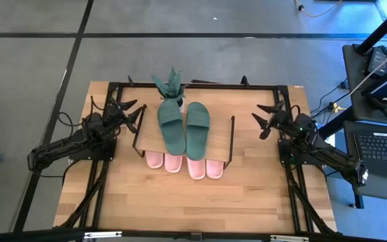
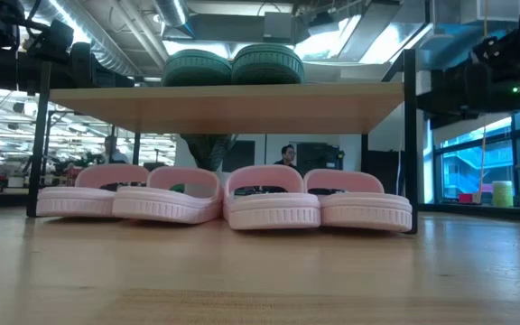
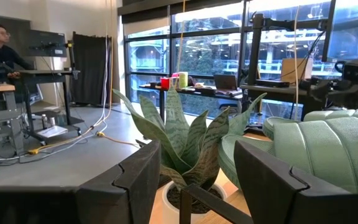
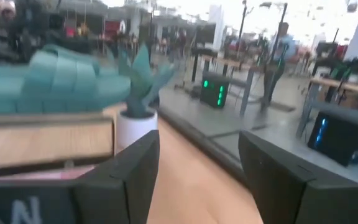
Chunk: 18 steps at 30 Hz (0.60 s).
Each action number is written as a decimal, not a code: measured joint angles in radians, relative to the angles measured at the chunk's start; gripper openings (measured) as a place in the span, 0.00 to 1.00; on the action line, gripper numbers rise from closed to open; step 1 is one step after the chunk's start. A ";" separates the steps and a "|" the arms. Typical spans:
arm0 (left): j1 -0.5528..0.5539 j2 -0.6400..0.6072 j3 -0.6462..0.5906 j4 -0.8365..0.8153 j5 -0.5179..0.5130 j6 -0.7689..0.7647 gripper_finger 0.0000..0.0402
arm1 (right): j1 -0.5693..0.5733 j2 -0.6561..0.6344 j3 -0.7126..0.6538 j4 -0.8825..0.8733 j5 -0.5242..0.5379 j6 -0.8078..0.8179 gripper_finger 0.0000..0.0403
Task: Pick and place slides into the shelf
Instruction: Return to Home Position
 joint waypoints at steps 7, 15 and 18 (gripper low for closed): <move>0.000 0.000 0.000 0.000 0.000 0.000 0.49 | 0.000 0.003 0.000 -0.054 0.000 0.027 0.55; 0.000 0.000 0.000 0.000 0.000 0.000 0.49 | 0.000 0.003 0.001 -0.054 -0.001 0.079 0.55; 0.000 0.000 0.000 0.000 0.000 0.000 0.49 | 0.000 0.003 0.001 -0.055 -0.001 0.079 0.55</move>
